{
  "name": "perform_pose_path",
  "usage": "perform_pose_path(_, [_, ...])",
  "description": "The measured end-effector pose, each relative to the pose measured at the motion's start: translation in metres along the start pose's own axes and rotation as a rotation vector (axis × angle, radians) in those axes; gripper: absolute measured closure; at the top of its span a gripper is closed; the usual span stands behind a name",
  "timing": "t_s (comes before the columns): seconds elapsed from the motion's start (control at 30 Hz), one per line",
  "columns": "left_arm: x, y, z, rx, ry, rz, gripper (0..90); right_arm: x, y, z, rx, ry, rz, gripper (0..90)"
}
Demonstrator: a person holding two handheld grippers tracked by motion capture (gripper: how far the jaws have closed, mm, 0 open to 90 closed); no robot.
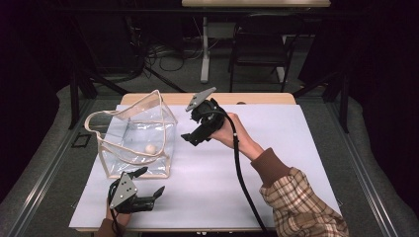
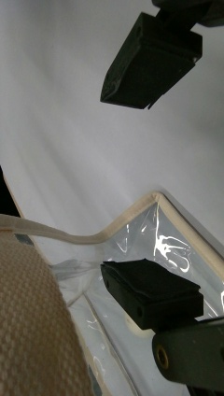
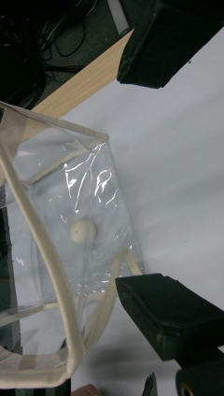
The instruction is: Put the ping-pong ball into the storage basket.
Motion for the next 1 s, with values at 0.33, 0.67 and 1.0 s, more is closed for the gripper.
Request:
perform_pose_path(0.33, [0.000, 0.000, 0.000, -0.003, 0.000, 0.001, 15.9, 0.004, 0.005, 0.021, 0.007, -0.015, 0.008, 1.1])
perform_pose_path(0.67, [0.000, -0.002, -0.001, 0.001, 0.001, 0.002, 15.9, 0.010, 0.014, 0.040, 0.027, -0.045, 0.019, 0.0])
perform_pose_path(1.0, [0.000, -0.003, -0.001, -0.006, -0.001, 0.001, 15.9, 0.014, 0.024, 0.053, 0.045, -0.066, 0.020, 0.0])
Point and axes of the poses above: each handheld gripper's, and its own axes: y roughly backward along the jaws, z roughly out of its underside, x roughly to its right, the point moved 7 cm from there along -y, roughly forward along the jaws, and after that the axes turned 14 degrees about -y, right-handed, at the moved point
